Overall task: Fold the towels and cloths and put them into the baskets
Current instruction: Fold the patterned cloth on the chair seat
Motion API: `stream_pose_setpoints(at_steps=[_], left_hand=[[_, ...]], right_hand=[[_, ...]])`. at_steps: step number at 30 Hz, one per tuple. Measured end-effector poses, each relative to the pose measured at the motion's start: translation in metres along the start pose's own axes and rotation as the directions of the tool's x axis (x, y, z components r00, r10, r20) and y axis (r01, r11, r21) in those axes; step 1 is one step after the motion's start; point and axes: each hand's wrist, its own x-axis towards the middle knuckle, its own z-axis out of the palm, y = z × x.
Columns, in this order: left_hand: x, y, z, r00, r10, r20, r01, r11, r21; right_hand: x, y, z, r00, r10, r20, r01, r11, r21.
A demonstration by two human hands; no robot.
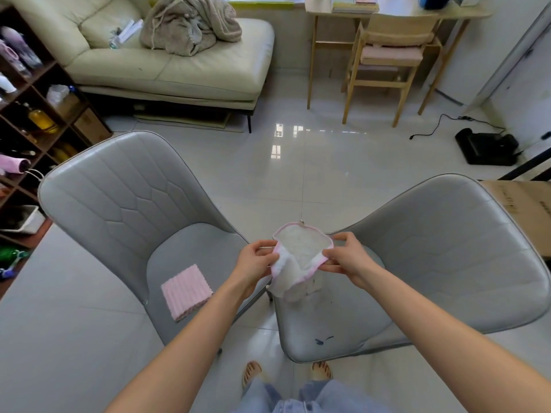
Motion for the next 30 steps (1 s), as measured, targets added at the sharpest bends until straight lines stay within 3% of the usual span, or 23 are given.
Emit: stream_pose_setpoints(at_steps=[4, 9, 11, 13, 20, 30], left_hand=[[-0.008, 0.006, 0.015, 0.998, 0.068, 0.002, -0.068, 0.997, -0.032], [-0.011, 0.014, 0.014, 0.994, 0.108, 0.017, -0.108, 0.994, -0.032], [-0.013, 0.018, 0.013, 0.993, 0.117, 0.033, -0.114, 0.991, -0.064], [-0.013, 0.022, 0.013, 0.990, 0.125, 0.062, -0.119, 0.989, -0.087], [-0.015, 0.028, 0.015, 0.978, 0.140, 0.156, -0.120, 0.985, -0.126], [-0.015, 0.040, 0.004, 0.938, 0.058, 0.341, 0.007, 0.982, -0.187]], right_hand=[[-0.008, -0.008, 0.008, 0.987, -0.121, 0.108, 0.126, 0.991, -0.045], [-0.013, -0.014, 0.002, 0.893, -0.159, 0.421, 0.247, 0.955, -0.163], [-0.014, -0.017, 0.002, 0.862, -0.258, 0.437, 0.418, 0.849, -0.323], [-0.013, -0.018, 0.005, 0.824, -0.386, 0.414, 0.558, 0.674, -0.484], [-0.008, -0.018, 0.008, 0.680, -0.564, 0.468, 0.705, 0.328, -0.629], [-0.018, -0.031, 0.009, 0.726, -0.533, 0.436, 0.680, 0.458, -0.572]])
